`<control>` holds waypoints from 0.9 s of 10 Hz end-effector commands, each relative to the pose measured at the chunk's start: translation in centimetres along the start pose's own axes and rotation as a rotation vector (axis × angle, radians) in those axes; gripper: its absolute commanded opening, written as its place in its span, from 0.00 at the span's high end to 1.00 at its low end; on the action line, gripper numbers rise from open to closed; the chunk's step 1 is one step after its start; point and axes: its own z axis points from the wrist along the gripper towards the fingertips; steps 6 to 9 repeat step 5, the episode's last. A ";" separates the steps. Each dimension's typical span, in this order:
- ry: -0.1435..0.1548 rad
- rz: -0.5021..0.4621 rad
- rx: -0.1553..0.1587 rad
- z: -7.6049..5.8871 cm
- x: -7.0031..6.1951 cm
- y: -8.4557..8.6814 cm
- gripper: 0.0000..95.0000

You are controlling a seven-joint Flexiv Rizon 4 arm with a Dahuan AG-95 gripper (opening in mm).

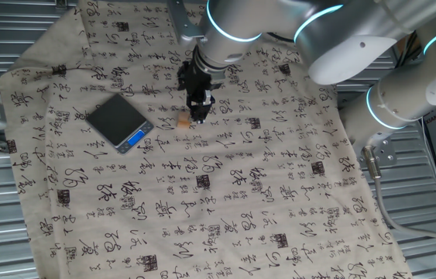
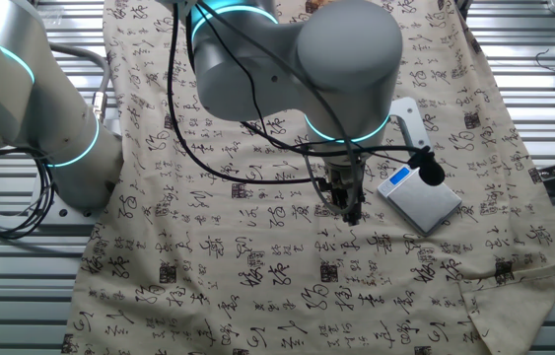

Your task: Remove the object from the scale

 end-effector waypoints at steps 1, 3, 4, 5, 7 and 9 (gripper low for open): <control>0.003 -0.019 -0.003 0.0 0.0 0.0 0.20; 0.012 -0.046 -0.005 0.0 0.0 0.0 0.20; 0.015 -0.050 -0.006 0.0 0.0 0.0 0.20; 0.015 -0.057 -0.010 0.0 0.0 0.0 0.20; 0.015 -0.057 -0.010 0.0 0.0 0.0 0.20; 0.015 -0.057 -0.010 0.0 0.0 0.0 0.20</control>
